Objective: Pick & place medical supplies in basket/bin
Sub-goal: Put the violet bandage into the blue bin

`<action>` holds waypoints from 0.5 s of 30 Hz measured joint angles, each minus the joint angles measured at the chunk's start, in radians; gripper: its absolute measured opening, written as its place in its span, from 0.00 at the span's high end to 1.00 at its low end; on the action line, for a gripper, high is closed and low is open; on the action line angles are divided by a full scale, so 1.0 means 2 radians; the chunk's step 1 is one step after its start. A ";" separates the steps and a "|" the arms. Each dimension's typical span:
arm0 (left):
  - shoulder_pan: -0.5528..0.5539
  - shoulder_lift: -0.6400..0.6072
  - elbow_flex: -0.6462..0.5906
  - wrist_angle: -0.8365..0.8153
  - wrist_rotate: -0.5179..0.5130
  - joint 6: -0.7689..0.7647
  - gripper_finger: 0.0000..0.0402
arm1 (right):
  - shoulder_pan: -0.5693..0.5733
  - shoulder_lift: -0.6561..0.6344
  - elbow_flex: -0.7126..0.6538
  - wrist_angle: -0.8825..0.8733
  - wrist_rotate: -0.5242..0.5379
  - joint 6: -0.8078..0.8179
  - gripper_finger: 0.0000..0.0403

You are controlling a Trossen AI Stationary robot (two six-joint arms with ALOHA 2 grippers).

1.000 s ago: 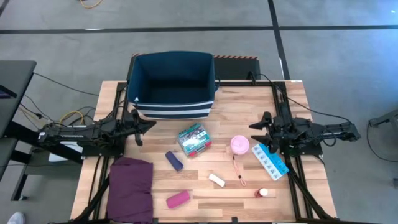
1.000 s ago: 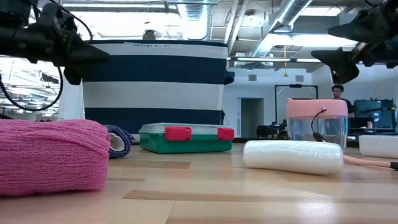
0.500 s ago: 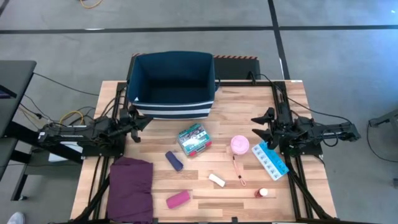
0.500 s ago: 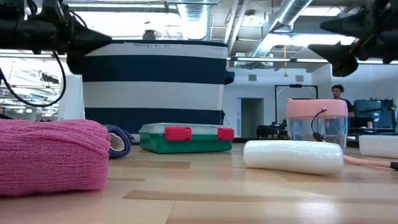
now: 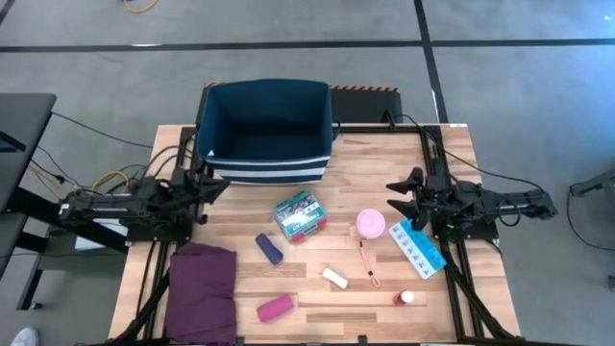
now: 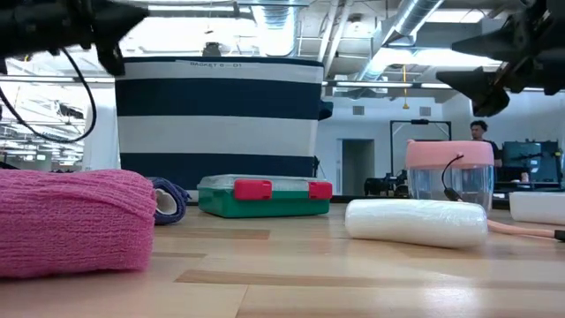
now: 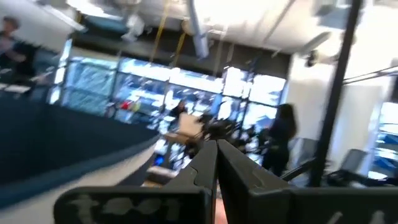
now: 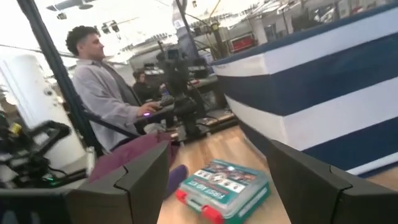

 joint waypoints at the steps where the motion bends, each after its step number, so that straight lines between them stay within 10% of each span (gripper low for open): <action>1: -0.001 0.002 0.009 -0.001 0.007 0.005 1.00 | -0.001 0.000 0.000 0.000 0.000 -0.009 0.35; 15: -0.071 0.281 0.276 -0.155 0.006 0.187 1.00 | -0.005 0.000 0.000 0.059 0.000 -0.070 0.35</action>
